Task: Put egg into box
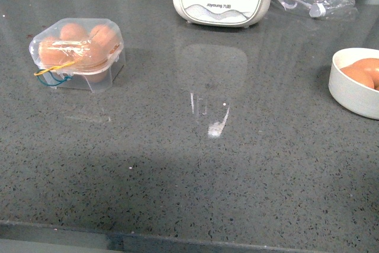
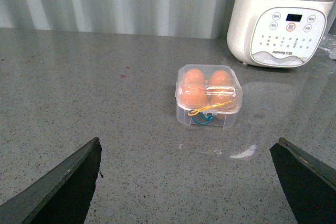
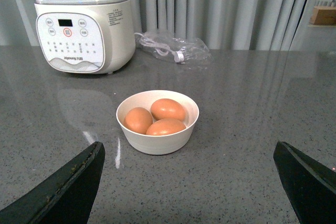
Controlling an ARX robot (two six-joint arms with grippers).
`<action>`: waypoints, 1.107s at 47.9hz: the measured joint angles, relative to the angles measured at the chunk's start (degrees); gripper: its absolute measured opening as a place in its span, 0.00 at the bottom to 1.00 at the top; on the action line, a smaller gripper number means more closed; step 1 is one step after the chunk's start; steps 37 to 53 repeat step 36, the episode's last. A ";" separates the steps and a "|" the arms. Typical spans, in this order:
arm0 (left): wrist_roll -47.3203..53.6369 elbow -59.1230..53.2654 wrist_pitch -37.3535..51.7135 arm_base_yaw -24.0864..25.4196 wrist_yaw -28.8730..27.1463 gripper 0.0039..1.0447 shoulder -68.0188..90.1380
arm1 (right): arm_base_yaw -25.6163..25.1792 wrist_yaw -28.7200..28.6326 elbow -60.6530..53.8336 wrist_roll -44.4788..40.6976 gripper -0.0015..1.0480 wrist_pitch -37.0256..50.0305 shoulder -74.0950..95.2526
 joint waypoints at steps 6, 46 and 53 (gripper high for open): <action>0.00 0.00 0.00 0.00 0.00 0.94 0.00 | 0.00 0.00 0.00 0.00 0.93 0.00 0.00; 0.00 0.00 0.00 0.00 0.00 0.94 0.00 | 0.00 0.00 0.00 0.00 0.93 0.00 0.00; 0.00 0.00 0.00 0.00 0.00 0.94 0.00 | 0.00 0.00 0.00 0.00 0.93 0.00 0.00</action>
